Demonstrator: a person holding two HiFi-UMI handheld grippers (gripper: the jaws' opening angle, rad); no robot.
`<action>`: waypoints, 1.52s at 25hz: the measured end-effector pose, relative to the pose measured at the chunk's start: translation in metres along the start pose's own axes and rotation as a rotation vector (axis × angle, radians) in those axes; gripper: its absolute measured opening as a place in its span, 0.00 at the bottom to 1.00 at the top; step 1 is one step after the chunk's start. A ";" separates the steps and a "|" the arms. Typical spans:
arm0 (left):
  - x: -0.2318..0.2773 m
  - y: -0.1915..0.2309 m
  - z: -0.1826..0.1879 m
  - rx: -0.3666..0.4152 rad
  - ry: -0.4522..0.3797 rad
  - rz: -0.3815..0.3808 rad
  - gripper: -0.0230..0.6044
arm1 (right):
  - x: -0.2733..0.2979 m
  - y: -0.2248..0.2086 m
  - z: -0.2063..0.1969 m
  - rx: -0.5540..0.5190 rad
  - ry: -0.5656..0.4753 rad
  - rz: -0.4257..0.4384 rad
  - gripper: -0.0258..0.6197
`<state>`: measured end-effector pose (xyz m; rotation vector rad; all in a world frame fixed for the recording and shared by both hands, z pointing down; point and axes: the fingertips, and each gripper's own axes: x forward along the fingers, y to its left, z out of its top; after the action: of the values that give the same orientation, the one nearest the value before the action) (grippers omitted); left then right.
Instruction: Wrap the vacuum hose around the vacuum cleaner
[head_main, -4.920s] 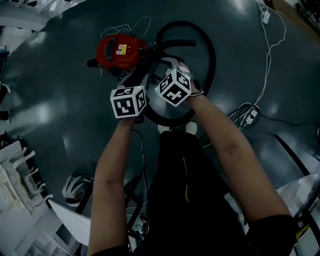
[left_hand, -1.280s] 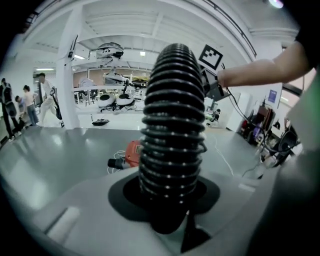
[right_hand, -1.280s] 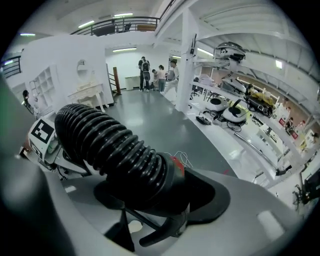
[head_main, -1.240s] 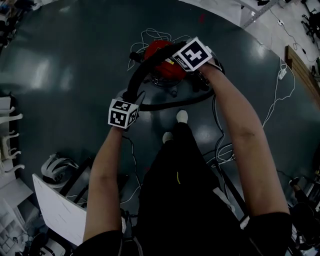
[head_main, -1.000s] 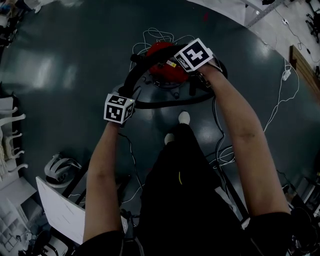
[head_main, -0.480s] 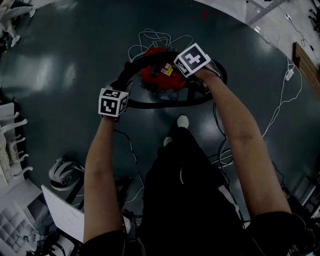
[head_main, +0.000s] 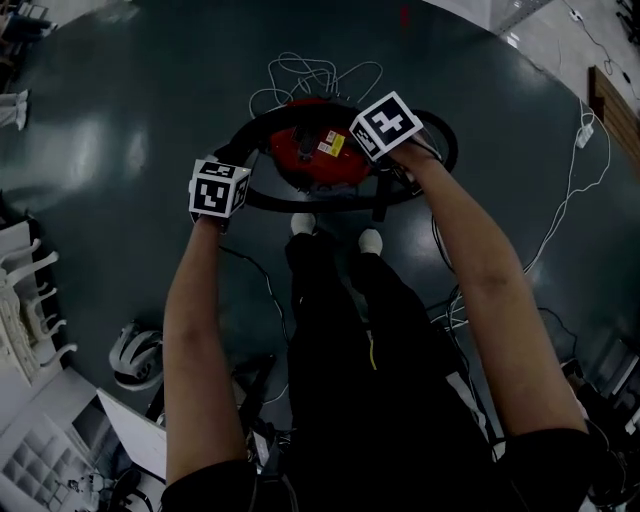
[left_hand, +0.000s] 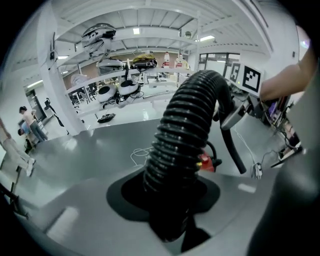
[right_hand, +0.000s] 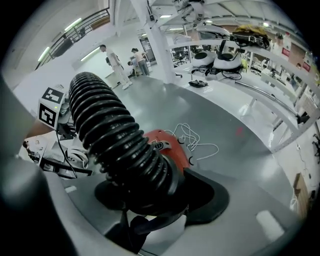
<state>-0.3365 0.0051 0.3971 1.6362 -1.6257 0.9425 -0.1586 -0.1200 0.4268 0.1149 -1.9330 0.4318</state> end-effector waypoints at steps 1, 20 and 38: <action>0.006 0.004 0.000 0.009 0.009 -0.011 0.26 | 0.004 -0.002 0.000 0.006 0.005 -0.004 0.50; 0.105 0.087 0.017 0.167 0.142 -0.177 0.27 | 0.071 -0.009 0.027 0.279 0.075 -0.035 0.50; 0.156 0.134 0.014 0.231 0.176 -0.196 0.27 | 0.110 -0.012 0.053 0.398 0.060 -0.110 0.50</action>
<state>-0.4725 -0.0950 0.5148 1.7728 -1.2513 1.1694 -0.2446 -0.1368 0.5118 0.4593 -1.7514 0.7331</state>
